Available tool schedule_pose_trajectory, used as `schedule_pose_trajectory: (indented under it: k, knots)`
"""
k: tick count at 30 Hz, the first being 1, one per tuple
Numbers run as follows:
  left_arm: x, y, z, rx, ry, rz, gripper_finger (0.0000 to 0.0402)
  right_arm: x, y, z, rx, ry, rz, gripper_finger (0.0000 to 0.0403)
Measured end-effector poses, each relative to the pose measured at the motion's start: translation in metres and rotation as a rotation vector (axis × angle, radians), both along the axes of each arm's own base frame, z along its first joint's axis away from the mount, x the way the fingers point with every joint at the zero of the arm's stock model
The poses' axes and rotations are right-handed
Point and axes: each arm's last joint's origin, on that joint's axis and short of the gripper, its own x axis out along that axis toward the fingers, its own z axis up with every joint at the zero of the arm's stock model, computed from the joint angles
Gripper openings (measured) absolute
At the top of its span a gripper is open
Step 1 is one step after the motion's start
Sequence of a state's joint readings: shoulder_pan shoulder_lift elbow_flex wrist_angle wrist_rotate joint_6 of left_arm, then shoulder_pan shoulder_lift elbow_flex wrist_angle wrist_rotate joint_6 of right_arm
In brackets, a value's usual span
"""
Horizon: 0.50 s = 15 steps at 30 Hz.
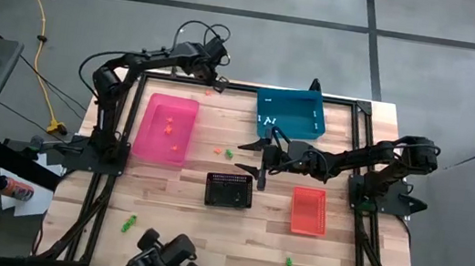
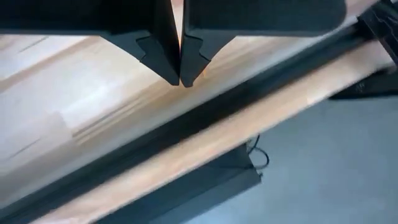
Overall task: Sort Halloween decoration
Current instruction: Put the orange spider toy into the pink bin
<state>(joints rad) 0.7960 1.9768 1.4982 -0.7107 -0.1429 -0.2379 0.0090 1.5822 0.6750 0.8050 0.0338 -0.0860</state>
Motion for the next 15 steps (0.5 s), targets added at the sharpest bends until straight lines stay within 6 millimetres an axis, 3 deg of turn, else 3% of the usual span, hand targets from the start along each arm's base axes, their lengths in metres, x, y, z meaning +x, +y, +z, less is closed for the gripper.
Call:
schedule_pose_trajectory:
  k: [9, 15]
  knots:
    - [0.001, -0.010, -0.039, -0.065, 0.033, -0.014, 0.0003, 0.000, 0.000, 0.000, 0.000, 0.002, 0.000, 0.0252]
    - [0.003, -0.006, -0.039, 0.008, 0.034, -0.015, 0.0040, 0.000, -0.001, 0.000, 0.000, 0.005, -0.003, 0.0252]
